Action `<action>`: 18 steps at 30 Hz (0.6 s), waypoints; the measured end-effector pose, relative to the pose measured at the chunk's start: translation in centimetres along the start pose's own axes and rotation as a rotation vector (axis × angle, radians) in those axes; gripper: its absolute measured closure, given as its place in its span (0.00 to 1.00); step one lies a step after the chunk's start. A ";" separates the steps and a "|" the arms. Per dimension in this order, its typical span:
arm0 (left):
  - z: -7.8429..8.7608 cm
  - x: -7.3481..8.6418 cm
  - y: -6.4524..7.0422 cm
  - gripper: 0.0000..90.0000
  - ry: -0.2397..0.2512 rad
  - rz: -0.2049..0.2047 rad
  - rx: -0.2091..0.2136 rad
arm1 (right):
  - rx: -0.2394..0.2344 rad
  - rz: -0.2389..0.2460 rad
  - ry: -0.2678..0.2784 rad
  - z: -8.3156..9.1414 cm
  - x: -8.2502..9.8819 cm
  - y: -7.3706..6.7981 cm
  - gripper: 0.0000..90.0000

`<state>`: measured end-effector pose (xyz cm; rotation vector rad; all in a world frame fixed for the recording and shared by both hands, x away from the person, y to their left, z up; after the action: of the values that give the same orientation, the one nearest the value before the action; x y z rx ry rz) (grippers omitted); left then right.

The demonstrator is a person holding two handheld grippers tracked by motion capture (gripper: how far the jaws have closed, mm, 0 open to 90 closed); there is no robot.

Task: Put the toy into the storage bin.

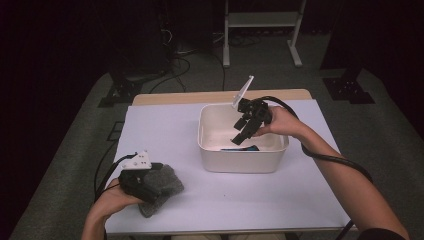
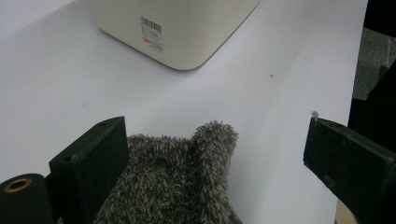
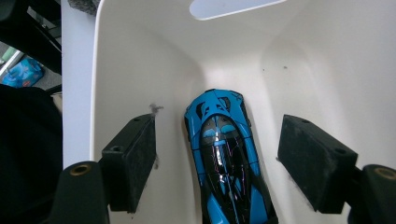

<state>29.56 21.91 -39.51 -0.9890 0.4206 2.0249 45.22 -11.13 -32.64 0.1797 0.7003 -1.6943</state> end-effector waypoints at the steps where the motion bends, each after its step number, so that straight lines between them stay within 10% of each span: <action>1: 0.0 0.0 0.0 0.07 -0.001 -0.001 0.000 | 0.002 0.001 0.002 0.1 0.0 0.0 0.29; 18: 0.0 0.2 0.0 0.07 -0.006 0.003 -0.002 | 0.015 -0.002 0.029 1.8 0.4 -1.3 0.28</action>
<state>29.49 22.04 -39.65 -0.9839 0.4168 2.0312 44.39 -12.36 -30.94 0.2140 0.7098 -1.7025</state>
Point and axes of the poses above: each handheld gripper's, and its own axes: z roughly backward along the jaws, x roughly out of its underside, y roughly to its right, the point moved 2 cm from there along -z, roughly forward along the jaws, and after that the axes turned 11 degrees about -x, right-handed, at the moved point
